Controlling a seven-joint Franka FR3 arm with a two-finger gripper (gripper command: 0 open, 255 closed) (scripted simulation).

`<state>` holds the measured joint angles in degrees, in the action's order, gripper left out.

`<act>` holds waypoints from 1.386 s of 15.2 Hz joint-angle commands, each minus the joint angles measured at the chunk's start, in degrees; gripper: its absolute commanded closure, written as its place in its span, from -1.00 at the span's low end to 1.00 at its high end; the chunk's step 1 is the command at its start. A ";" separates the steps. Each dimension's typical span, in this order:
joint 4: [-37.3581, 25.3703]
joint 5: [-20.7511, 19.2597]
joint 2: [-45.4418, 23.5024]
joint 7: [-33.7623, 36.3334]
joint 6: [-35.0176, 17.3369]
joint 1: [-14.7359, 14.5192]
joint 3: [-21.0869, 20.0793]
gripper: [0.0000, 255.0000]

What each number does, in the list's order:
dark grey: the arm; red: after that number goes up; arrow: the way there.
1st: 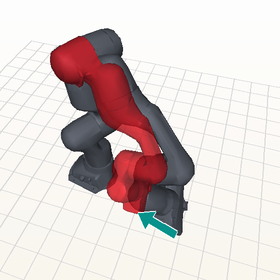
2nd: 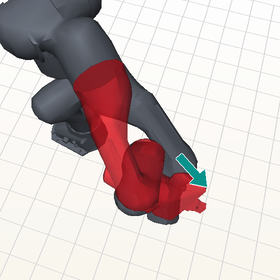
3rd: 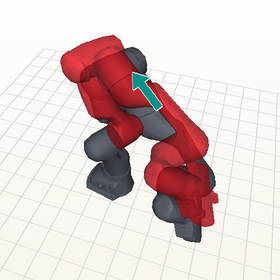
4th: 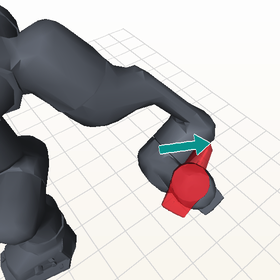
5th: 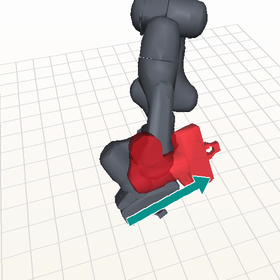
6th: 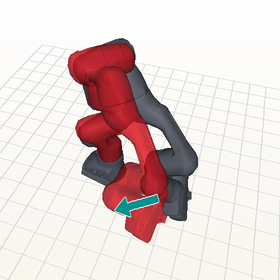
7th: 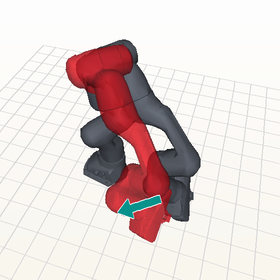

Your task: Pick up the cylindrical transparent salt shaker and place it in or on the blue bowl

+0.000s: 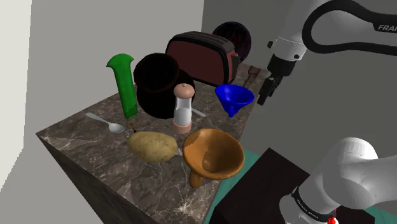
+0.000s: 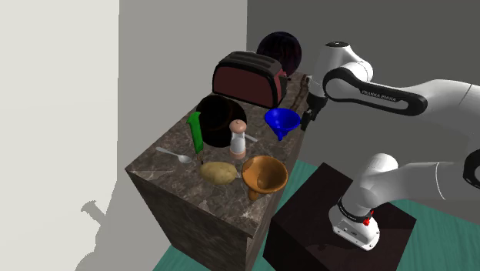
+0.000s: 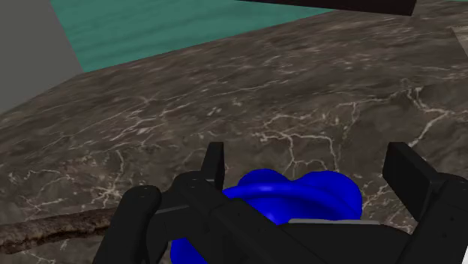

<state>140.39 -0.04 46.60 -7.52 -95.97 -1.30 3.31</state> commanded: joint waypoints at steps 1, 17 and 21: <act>0.00 0.00 0.00 0.00 0.00 0.00 0.00 -1.00; -24.12 10.47 -24.30 18.07 -1.92 -5.10 -12.23 -1.00; -32.70 11.08 -31.45 22.57 -1.36 -5.88 -14.68 -1.00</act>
<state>109.90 10.88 17.08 13.67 -97.34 -6.90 -10.59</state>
